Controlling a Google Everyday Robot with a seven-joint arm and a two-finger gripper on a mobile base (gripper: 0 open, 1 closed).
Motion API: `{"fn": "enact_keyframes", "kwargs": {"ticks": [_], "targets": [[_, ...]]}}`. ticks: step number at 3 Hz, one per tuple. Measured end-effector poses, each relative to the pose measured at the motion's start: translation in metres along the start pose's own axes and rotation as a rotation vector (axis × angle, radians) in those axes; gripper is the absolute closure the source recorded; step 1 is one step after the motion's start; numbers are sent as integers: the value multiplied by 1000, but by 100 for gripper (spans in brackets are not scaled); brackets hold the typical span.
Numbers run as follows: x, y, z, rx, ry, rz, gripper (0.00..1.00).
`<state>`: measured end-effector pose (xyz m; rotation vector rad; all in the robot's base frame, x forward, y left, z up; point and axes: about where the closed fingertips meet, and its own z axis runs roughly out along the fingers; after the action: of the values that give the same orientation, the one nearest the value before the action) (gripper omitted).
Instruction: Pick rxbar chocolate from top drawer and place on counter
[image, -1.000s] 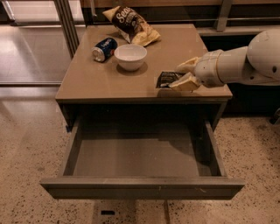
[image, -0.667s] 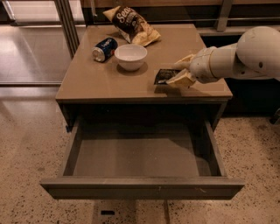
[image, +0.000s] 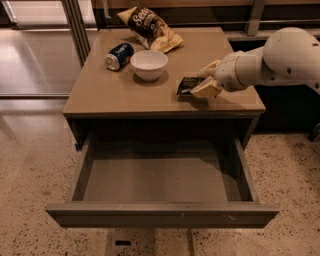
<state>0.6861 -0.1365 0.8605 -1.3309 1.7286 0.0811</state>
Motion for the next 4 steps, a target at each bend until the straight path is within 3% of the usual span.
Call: {"fn": "enact_keyframes", "kwargs": {"ticks": [3,4], "targets": [[0,0,0,0,0,0,13],[0,0,0,0,0,0,0]]}}
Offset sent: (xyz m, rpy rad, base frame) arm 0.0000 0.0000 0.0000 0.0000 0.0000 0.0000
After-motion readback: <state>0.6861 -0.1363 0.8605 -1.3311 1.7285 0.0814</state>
